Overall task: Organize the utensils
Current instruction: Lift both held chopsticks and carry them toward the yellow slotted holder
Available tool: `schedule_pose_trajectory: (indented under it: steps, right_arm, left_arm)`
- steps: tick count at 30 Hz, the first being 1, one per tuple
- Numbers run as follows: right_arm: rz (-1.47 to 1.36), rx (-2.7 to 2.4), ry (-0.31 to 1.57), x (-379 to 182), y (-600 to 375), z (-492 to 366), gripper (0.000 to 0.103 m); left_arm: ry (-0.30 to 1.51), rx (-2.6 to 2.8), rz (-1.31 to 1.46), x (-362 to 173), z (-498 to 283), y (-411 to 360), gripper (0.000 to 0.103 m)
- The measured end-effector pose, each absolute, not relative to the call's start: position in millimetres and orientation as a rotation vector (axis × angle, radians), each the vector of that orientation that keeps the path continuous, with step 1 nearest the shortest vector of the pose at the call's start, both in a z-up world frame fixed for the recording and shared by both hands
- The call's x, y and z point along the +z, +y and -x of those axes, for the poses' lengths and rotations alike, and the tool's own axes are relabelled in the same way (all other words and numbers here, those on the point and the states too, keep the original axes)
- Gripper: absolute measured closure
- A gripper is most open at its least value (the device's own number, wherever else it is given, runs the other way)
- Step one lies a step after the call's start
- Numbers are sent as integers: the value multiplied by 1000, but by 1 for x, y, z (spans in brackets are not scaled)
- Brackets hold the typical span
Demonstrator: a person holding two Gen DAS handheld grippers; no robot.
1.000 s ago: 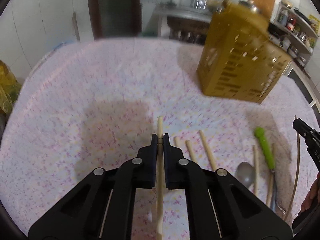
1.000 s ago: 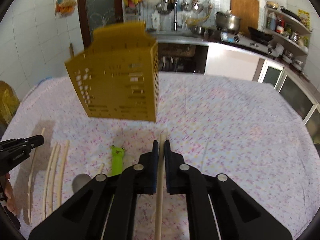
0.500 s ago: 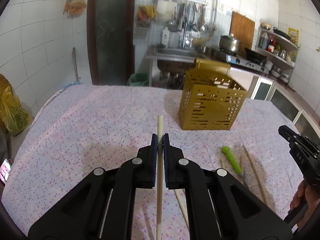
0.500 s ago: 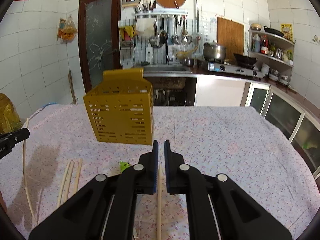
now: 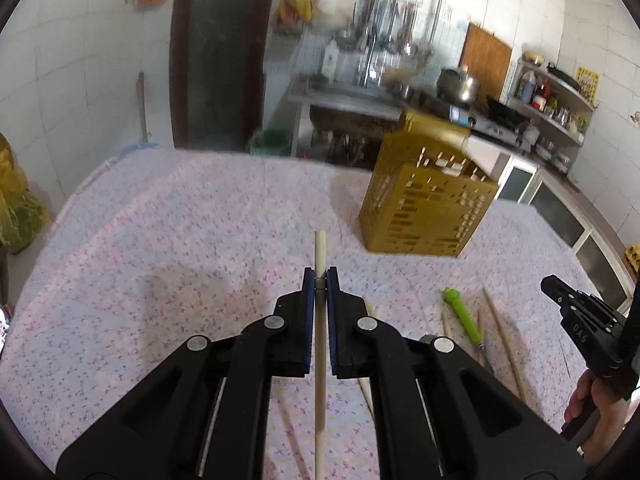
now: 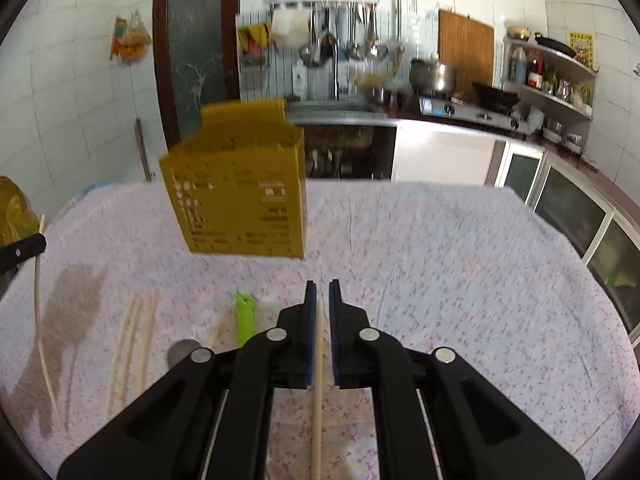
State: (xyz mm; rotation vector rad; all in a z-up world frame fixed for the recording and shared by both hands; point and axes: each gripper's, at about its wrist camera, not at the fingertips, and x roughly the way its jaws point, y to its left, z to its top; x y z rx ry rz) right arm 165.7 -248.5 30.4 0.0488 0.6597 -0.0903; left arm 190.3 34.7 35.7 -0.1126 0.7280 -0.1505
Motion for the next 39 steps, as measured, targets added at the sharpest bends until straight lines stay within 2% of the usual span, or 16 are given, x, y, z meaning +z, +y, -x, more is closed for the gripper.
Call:
schedule_pose_trajectory:
  steps: [2, 3, 4, 11, 17, 19, 22, 29, 39]
  right_arm:
    - [-52, -97, 702, 20, -250, -176, 84]
    - [-63, -97, 727, 13, -253, -183, 59]
    - [-71, -97, 743, 9, -255, -187, 48]
    - [-56, -111, 852, -21, -259, -214, 53]
    - [-35, -121, 898, -34, -253, -228, 71]
    - [-33, -115, 903, -34, -250, -229, 82]
    - [-32, -110, 910, -34, -247, -230, 89]
    - [-46, -88, 907, -35, -244, -232, 96]
    - [-70, -78, 849, -17, -247, -225, 97]
  left_arm:
    - [785, -135, 117, 22, -209, 37, 99]
    - [808, -128, 116, 15, -216, 38, 99]
    - [832, -122, 115, 8, -223, 39, 99]
    - [974, -88, 117, -39, -262, 42, 99]
    - [1009, -67, 82, -61, -273, 39, 98]
    - [1009, -60, 57, -62, -274, 35, 98]
    - [1011, -51, 29, -61, -275, 32, 98]
    - [1023, -47, -37, -59, -273, 27, 98]
    - [1019, -56, -44, -54, -267, 25, 99]
